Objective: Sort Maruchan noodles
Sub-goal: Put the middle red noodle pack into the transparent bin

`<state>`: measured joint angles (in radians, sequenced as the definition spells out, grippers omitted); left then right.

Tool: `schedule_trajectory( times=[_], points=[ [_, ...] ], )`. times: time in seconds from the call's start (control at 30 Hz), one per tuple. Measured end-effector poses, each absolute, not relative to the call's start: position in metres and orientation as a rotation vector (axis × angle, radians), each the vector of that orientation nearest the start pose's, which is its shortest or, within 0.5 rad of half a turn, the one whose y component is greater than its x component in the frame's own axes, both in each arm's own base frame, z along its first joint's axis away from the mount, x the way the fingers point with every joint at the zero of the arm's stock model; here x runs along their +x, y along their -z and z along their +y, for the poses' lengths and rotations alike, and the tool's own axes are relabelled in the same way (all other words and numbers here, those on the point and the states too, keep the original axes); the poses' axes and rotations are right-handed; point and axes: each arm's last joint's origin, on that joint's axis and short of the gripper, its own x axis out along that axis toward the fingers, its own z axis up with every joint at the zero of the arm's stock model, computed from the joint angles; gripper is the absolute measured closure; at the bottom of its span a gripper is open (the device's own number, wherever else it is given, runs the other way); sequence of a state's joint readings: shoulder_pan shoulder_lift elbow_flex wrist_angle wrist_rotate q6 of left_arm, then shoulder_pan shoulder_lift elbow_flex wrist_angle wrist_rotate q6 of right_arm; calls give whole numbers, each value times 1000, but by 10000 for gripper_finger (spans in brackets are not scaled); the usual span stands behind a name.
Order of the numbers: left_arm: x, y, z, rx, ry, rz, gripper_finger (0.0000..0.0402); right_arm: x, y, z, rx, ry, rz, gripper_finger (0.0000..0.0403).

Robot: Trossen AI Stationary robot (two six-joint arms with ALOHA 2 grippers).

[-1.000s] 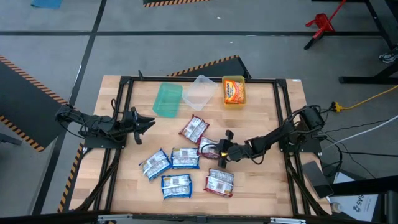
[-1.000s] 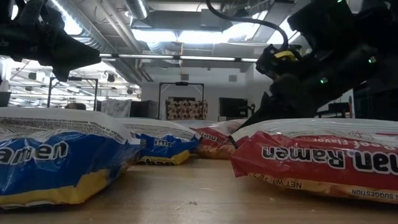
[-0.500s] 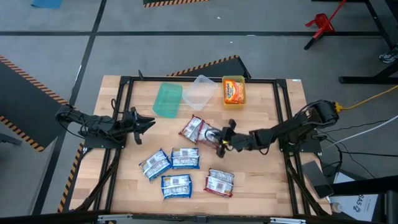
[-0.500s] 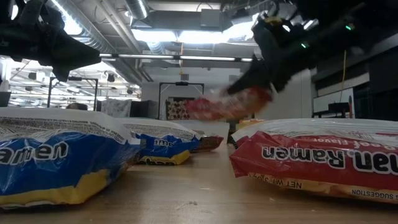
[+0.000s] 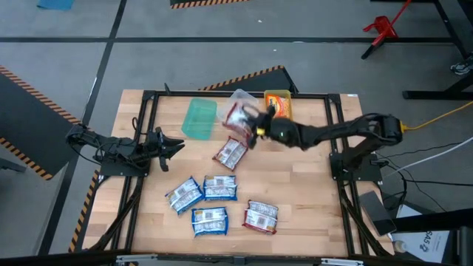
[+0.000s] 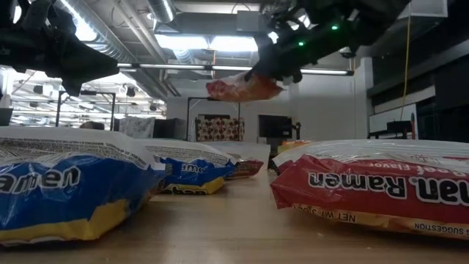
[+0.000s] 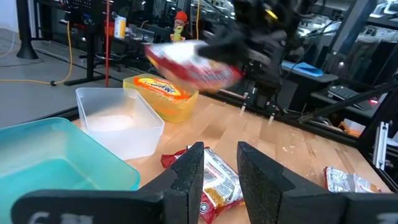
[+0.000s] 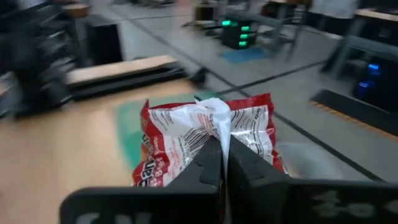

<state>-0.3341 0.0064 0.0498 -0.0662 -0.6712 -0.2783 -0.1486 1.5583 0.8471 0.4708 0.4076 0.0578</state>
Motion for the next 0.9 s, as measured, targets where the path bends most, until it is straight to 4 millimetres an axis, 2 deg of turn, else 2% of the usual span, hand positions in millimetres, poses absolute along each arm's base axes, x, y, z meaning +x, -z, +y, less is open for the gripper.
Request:
schedule_trajectory(
  times=[0.13,0.37,0.53,0.7,0.9],
  points=[
    [90,-174,-12,-264,-338,-27,311,329,-237,-89,55,648,216,403],
    [90,-174,-12,-265,-338,-27,311,339,-220,-124,233,847,179,403],
    [90,-174,-12,-265,-338,-27,311,364,-214,-132,302,927,157,403],
    [90,-174,-12,-266,-338,-27,311,388,-219,-142,388,1056,203,403],
    [90,-174,-12,-272,-336,-28,311,399,-218,-147,397,1138,267,403]
  ],
)
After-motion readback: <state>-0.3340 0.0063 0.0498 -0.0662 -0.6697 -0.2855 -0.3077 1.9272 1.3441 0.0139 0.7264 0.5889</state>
